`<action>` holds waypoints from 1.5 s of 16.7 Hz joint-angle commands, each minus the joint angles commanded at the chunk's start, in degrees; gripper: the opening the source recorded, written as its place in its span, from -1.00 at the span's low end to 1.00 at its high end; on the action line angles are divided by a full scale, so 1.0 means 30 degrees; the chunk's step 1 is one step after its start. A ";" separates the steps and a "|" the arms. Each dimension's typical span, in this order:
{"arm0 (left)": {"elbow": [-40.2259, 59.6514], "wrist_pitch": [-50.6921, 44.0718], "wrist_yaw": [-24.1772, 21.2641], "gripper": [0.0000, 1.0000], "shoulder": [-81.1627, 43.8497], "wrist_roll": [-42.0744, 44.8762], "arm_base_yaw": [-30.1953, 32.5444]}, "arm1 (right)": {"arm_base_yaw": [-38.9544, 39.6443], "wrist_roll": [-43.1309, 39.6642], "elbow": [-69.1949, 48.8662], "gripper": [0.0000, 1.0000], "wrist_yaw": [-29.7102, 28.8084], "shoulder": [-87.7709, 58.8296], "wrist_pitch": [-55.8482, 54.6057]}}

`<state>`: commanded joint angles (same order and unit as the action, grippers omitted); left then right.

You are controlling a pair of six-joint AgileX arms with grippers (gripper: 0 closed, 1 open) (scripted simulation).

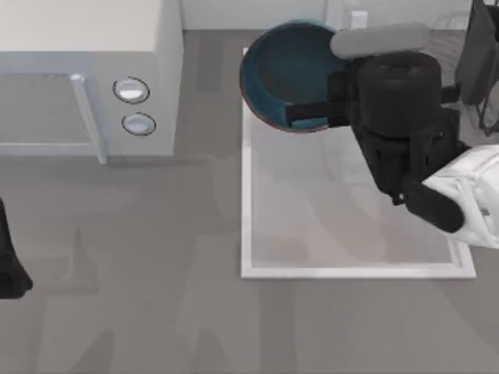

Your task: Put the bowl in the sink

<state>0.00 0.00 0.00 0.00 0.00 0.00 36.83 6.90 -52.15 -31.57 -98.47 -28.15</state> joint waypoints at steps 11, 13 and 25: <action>0.0000 0.0000 0.0000 1.00 0.0000 0.0000 0.0000 | 0.0140 -0.1916 0.3853 -1.00 -0.2397 0.2232 -0.7439; 0.0000 0.0000 0.0000 1.00 0.0000 0.0000 0.0000 | 0.0055 -0.1883 0.3790 -1.00 -0.2368 0.2144 -0.7399; 0.0000 0.0000 0.0000 1.00 0.0000 0.0000 0.0000 | 0.0212 -0.1995 0.5228 -1.00 -0.2590 -0.7146 -1.8434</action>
<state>0.00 0.00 0.00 0.00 0.00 0.00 37.47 0.92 -36.47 -39.34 -119.91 -83.45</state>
